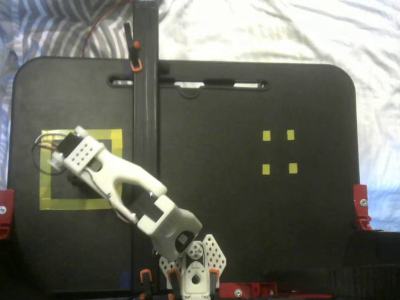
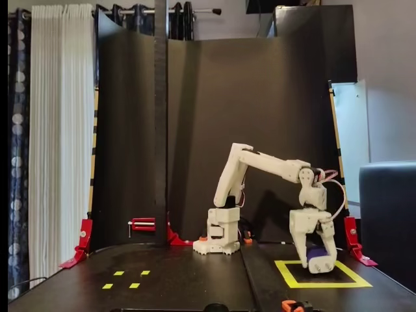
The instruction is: Grasp a block and put it in the designated area.
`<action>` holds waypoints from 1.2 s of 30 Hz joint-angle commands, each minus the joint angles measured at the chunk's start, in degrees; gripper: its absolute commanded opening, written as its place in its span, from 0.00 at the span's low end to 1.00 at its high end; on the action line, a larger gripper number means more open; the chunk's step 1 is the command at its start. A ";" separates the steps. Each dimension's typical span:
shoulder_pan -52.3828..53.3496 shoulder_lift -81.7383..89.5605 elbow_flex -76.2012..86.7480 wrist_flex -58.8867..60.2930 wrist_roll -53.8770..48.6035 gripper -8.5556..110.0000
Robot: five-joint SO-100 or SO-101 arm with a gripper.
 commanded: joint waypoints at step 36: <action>1.49 -1.32 -0.26 0.70 -1.49 0.42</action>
